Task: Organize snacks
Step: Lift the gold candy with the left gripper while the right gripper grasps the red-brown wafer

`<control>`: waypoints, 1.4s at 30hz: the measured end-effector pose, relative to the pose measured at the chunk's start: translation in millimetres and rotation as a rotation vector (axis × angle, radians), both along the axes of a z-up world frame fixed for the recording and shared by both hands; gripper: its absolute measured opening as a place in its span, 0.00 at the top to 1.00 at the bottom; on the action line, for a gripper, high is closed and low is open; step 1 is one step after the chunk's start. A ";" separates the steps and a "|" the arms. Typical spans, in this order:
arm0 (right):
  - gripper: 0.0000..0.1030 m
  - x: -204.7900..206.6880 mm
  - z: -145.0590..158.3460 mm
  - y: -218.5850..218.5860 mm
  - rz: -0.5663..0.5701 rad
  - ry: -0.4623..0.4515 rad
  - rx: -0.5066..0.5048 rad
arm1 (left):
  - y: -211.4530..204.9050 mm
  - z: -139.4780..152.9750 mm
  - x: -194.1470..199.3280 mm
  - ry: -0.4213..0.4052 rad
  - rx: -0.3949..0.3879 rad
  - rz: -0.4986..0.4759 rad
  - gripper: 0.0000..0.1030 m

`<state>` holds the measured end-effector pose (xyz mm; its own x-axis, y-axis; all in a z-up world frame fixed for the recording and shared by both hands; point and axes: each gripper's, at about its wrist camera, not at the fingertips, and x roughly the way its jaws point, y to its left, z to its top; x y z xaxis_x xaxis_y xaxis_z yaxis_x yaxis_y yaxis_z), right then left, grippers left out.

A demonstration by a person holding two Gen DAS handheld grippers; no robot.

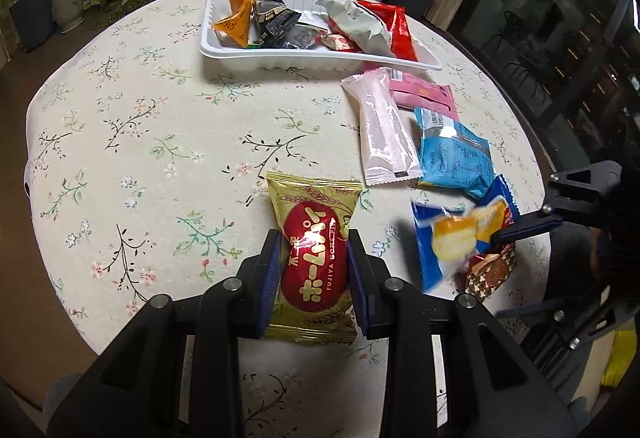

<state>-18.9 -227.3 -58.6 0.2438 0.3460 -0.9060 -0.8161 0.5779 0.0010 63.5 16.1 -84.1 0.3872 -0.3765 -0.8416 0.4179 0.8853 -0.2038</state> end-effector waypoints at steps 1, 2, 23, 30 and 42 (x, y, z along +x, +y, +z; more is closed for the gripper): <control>0.47 -0.9 -2.2 1.4 0.009 0.001 -0.021 | 0.4 -0.1 -0.4 0.001 -0.004 -0.001 0.72; 0.47 -2.1 -3.5 2.2 0.015 -0.001 -0.031 | 0.7 -0.7 -0.5 0.003 -0.006 -0.001 0.72; 0.78 -7.7 -12.4 17.1 -0.082 0.037 -0.064 | -6.2 -4.6 -2.7 -0.003 0.007 -0.025 0.72; 0.80 -5.2 11.3 -11.0 -0.268 0.048 0.136 | -5.7 7.9 -5.8 -0.021 -0.019 -0.028 0.72; 0.80 52.3 78.2 -105.1 -0.644 -0.017 0.539 | 12.5 77.5 42.0 -0.109 -0.093 0.025 0.72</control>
<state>33.4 -332.3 19.6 0.5542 0.5190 -0.6508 -0.3295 0.8547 0.4011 105.5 28.6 -6.6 0.4847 -0.4396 -0.7562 0.4198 0.8754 -0.2398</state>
